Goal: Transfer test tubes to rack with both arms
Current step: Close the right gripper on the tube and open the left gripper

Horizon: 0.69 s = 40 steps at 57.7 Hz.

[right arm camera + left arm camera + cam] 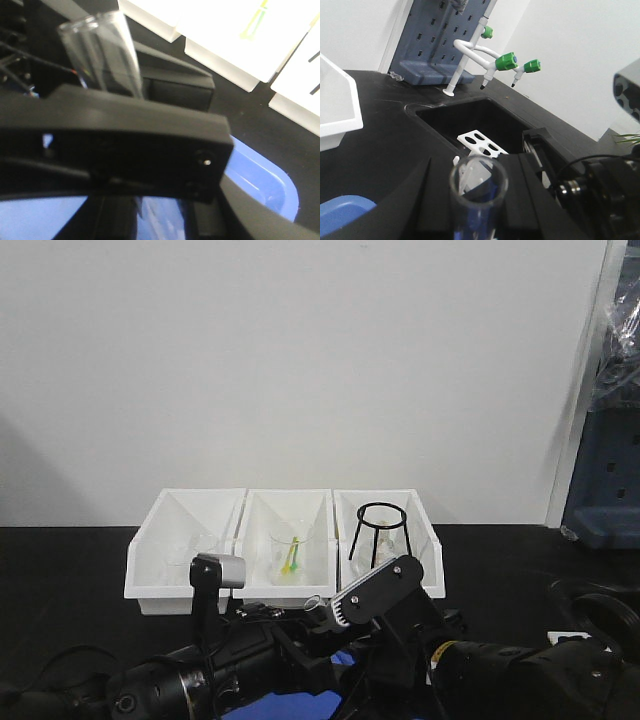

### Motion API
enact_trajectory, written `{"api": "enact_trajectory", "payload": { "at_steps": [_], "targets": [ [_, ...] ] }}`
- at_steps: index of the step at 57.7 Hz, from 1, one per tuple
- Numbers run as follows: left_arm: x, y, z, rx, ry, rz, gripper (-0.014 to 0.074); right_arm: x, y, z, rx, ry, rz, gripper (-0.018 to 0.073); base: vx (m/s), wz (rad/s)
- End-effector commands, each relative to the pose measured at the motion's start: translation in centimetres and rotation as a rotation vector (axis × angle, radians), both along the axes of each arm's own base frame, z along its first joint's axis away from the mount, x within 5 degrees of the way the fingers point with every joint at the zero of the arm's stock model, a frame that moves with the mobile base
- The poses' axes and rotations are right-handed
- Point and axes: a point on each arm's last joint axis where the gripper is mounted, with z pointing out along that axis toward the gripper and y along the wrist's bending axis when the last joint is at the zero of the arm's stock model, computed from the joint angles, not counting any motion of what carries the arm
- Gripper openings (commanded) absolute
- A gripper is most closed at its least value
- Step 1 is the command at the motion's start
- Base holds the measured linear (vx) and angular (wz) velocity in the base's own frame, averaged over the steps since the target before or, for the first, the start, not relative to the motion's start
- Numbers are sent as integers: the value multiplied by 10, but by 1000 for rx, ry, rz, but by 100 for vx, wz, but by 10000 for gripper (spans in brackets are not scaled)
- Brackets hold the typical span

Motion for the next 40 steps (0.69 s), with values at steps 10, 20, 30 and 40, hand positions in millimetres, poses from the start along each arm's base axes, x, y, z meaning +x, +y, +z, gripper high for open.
{"api": "enact_trajectory", "payload": {
  "at_steps": [10,20,30,40],
  "targets": [
    [-5,-1,31,-117,-87,-38,94,7,-2,34,108,-166,-32,-12,0,0],
    [-5,-1,31,-117,-87,-38,257,7,-2,34,116,-160,-38,-12,0,0],
    [-5,-1,32,-120,-88,-40,369,7,-2,34,122,-156,-42,-12,0,0],
    [-5,0,33,-140,-90,-39,379,7,-2,34,135,-160,-49,-11,0,0]
  ]
}}
